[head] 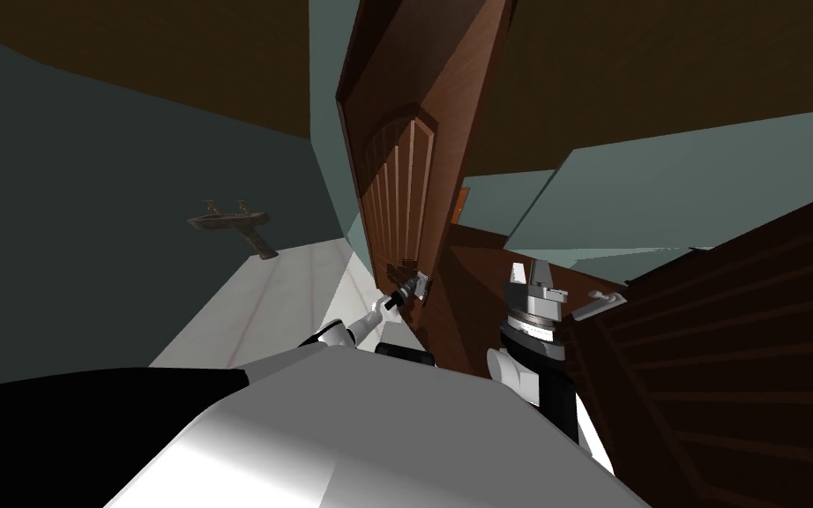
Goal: Push the door open
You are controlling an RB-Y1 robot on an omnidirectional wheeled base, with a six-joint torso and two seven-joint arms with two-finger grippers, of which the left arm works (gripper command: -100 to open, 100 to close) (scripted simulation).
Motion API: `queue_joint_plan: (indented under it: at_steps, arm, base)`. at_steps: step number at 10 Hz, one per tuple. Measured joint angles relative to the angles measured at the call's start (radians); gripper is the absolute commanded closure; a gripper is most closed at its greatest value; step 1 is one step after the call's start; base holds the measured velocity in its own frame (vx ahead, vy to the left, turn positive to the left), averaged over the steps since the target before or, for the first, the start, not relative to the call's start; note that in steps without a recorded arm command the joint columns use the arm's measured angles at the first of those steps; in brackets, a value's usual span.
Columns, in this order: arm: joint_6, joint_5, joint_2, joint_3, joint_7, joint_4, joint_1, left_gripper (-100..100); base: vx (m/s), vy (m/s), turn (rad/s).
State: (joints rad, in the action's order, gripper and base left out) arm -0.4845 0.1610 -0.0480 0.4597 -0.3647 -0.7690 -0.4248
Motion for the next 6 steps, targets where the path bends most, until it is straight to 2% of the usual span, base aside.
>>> queue_joint_plan:
  at_steps: [1,2,3,4,5,6]
  arm:
    - [0.012,-0.002,-0.007,-0.008,0.005,-0.021,0.007,100]
    - [0.012,-0.004,-0.004,-0.02,0.013,-0.013,0.0,100]
    - [0.02,-0.006,-0.014,-0.028,0.016,-0.034,0.01,100]
    - [0.021,-0.008,-0.009,-0.042,0.028,-0.03,0.01,100]
    - [0.037,-0.01,-0.014,-0.05,0.032,-0.043,0.012,100]
    - [0.035,-0.012,-0.018,-0.055,0.033,-0.038,0.011,100]
  base:
    - [0.107,-0.183,0.058]
    - [0.102,-0.186,0.026]
    - [0.093,-0.157,0.054]
    - [0.098,-0.135,0.061]
    - [0.095,-0.099,0.018]
    - [0.05,-0.051,-0.002]
